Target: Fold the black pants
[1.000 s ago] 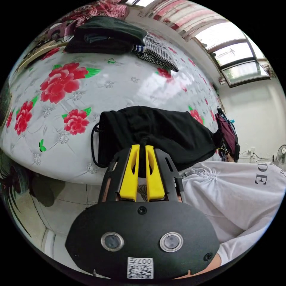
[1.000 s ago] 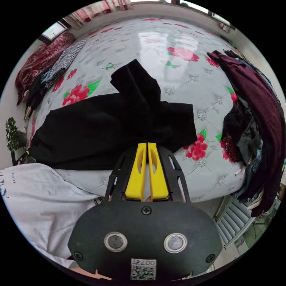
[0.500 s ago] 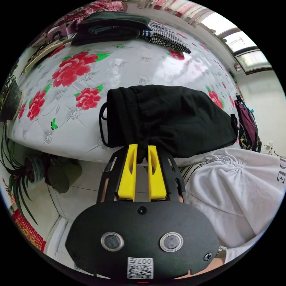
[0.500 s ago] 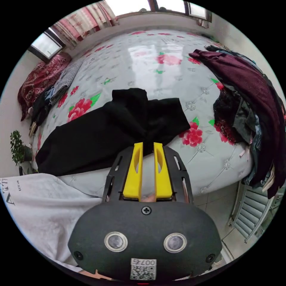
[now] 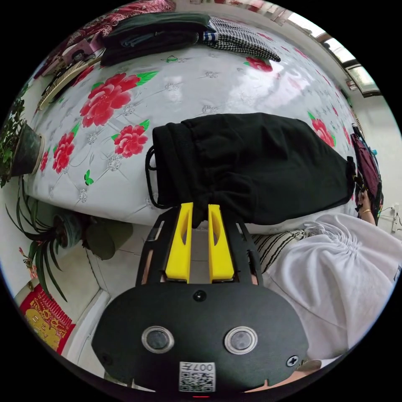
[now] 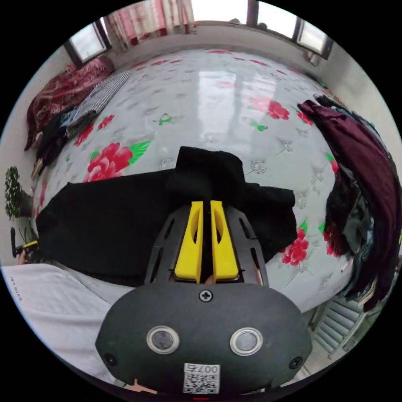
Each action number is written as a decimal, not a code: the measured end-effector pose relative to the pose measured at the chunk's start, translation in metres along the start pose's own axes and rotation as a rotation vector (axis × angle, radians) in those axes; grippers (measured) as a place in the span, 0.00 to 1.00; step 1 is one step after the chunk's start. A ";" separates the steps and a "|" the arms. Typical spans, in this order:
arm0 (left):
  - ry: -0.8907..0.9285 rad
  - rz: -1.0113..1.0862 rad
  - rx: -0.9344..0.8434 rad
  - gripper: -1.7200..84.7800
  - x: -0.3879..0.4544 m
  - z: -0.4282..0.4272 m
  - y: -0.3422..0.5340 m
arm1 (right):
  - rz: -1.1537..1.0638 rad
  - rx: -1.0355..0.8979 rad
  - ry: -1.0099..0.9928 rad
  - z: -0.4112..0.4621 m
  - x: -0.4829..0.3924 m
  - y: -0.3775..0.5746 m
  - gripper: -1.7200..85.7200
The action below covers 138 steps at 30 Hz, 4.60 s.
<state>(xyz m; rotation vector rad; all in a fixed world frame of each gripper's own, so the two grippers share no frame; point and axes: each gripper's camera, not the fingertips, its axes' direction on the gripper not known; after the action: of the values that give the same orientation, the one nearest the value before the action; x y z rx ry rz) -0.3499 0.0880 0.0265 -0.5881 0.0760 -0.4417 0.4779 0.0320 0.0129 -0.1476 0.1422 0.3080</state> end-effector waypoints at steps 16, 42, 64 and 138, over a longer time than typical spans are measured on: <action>-0.025 -0.014 -0.028 0.09 0.016 0.014 -0.012 | 0.001 -0.073 -0.096 -0.005 0.022 0.082 0.09; 0.191 -0.091 0.095 0.09 -0.064 0.008 0.027 | -0.193 -0.227 -0.019 0.031 -0.006 0.124 0.03; 0.633 -0.665 0.483 0.13 -0.190 -0.005 0.138 | 0.936 0.233 -0.674 0.069 0.182 0.147 0.07; 0.633 0.564 0.291 0.17 0.216 0.036 0.010 | 0.037 -0.278 -0.701 0.122 0.005 0.019 0.12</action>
<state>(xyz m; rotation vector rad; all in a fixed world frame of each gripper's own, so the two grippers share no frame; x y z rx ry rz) -0.1440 0.0228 0.0630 -0.1057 0.7518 -0.0686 0.4908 0.0714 0.1295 -0.3032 -0.5950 0.3999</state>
